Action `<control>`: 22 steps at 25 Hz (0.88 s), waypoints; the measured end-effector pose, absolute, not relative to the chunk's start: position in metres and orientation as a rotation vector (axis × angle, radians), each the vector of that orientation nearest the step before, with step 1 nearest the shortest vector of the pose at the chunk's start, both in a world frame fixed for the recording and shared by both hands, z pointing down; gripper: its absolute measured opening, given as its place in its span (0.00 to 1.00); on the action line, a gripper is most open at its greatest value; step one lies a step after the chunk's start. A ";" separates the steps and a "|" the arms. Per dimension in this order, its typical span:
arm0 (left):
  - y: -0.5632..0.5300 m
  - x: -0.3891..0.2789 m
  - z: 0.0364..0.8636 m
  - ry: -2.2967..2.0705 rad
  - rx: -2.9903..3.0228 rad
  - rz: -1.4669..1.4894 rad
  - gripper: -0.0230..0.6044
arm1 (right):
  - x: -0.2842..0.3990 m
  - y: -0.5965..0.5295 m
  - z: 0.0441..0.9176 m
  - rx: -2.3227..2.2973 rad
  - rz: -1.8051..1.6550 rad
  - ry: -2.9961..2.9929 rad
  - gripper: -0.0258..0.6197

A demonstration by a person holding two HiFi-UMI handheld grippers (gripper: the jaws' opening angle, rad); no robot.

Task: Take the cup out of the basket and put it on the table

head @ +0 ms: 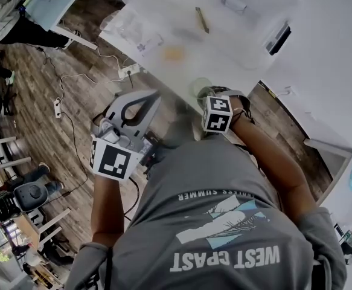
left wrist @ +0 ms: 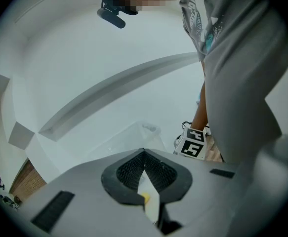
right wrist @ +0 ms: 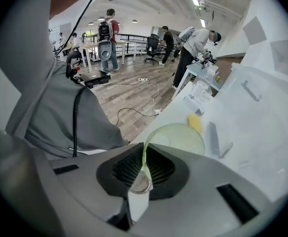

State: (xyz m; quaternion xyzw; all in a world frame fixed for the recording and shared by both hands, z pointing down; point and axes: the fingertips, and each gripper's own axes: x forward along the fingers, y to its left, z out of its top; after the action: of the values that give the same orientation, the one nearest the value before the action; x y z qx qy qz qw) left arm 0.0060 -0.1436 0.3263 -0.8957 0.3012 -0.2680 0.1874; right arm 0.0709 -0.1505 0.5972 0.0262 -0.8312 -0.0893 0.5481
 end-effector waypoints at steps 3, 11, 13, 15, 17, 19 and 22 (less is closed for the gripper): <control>-0.141 0.006 0.327 0.852 -2.527 -0.753 0.05 | 0.070 -0.155 0.608 0.062 -0.202 -1.941 0.08; -0.140 0.002 0.329 0.881 -2.546 -0.733 0.05 | 0.075 -0.162 0.635 0.025 -0.157 -1.848 0.08; -0.141 0.002 0.331 0.874 -2.548 -0.735 0.05 | 0.076 -0.164 0.638 0.021 -0.156 -1.830 0.08; -0.143 0.003 0.332 0.864 -2.549 -0.740 0.05 | 0.075 -0.166 0.640 0.024 -0.160 -1.819 0.08; -0.144 0.002 0.333 0.869 -2.556 -0.729 0.05 | 0.073 -0.168 0.641 0.023 -0.170 -1.815 0.08; -0.145 0.002 0.334 0.861 -2.554 -0.734 0.05 | 0.072 -0.168 0.641 0.021 -0.181 -1.817 0.09; -0.146 0.001 0.336 0.864 -2.557 -0.730 0.05 | 0.072 -0.169 0.639 0.022 -0.186 -1.823 0.09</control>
State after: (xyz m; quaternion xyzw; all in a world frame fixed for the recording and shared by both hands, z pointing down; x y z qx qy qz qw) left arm 0.0010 -0.1459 0.3355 -0.9009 0.3046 -0.2572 0.1719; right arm 0.0719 -0.1687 0.6389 0.0096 -0.7891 -0.0804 0.6089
